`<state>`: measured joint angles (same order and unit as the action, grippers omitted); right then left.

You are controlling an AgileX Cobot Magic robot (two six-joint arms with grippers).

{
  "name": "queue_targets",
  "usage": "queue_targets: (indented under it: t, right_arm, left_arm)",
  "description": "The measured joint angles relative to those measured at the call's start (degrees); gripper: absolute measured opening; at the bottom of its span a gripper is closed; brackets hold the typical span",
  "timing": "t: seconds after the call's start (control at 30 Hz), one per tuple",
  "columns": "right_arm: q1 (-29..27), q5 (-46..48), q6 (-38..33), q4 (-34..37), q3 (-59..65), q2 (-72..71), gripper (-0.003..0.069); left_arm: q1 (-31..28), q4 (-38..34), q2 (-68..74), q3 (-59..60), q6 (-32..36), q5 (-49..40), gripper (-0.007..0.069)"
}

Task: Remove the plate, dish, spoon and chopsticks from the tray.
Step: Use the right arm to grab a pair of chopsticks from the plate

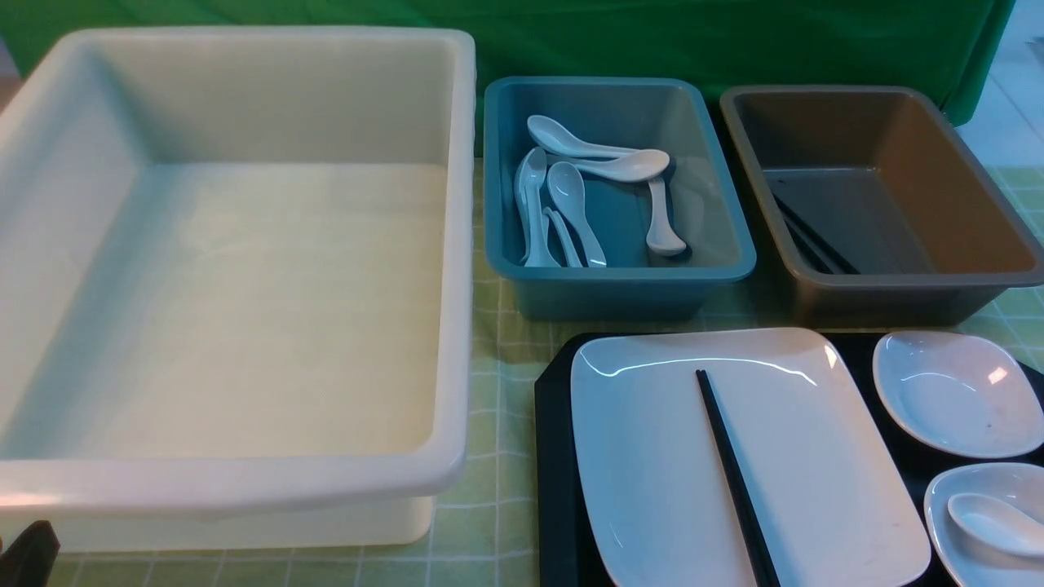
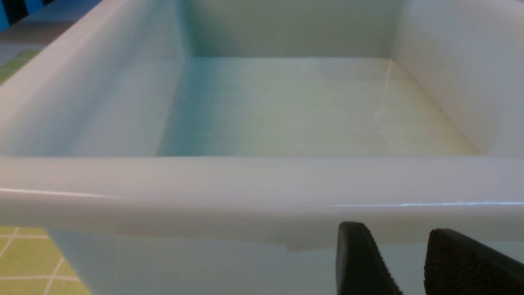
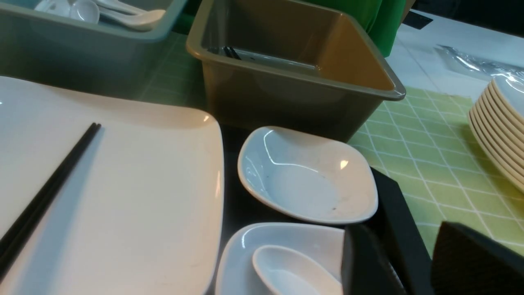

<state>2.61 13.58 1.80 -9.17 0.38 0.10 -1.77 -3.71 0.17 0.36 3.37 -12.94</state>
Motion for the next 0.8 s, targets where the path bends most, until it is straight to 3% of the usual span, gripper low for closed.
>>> queue_targets:
  t: [0.5,0.53,0.63,0.7,0.8]
  right_arm:
    - [0.0,-1.0,0.5,0.5,0.0,0.0,0.0242]
    - [0.0,-1.3,2.4,2.0,0.0,0.0,0.0242]
    - [0.0,-1.8,21.7,18.5,0.0,0.0,0.0242]
    - [0.0,-2.2,30.4,23.4,0.0,0.0,0.0242]
    - [0.0,-3.0,35.3,25.7,0.0,0.0,0.0242]
  left_arm:
    - [0.0,0.0,0.0,0.0,0.0,0.0,0.0224]
    - [0.0,0.0,0.0,0.0,0.0,0.0,0.0224]
    - [0.0,0.0,0.0,0.0,0.0,0.0,0.0224]
    - [0.0,0.0,0.0,0.0,0.0,0.0,0.0224]
    - [0.0,0.0,0.0,0.0,0.0,0.0,0.0224]
